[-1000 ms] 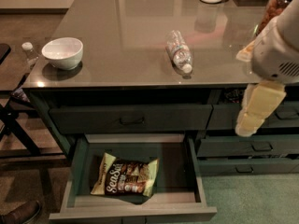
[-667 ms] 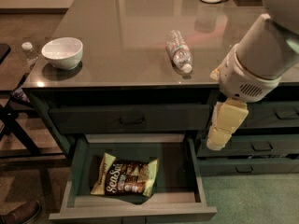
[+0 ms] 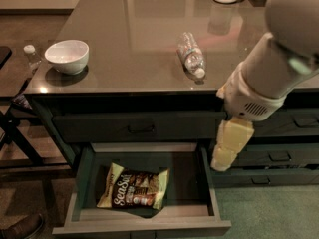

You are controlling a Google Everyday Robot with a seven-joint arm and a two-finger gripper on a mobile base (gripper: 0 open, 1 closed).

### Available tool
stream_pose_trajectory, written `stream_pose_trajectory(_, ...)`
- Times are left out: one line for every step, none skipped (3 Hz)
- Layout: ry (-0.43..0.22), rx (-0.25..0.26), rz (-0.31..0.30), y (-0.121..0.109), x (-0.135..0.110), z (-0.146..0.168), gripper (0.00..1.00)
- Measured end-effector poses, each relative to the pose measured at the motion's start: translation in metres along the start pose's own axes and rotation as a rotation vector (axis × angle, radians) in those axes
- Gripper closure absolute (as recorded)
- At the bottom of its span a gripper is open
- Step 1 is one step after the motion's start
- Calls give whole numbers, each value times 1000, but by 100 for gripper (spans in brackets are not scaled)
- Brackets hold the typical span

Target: Pick brown chip bag from middle drawer and place on counter

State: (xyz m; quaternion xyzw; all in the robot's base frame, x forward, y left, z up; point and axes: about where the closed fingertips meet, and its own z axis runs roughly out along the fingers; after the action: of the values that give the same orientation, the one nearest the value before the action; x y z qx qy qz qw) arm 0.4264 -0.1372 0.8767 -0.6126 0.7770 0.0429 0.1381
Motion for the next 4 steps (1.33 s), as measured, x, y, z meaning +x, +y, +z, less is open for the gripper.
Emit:
stream_pose_trajectory(-38,-100,42,26,-20,61,0)
stream_pose_trajectory(-58,-163,69,43,-41,122,0)
stream_pose_trajectory(-64,-210,89,53,-55,162,0)
stream_pose_trajectory(-66,-215,94,53,-57,166,0)
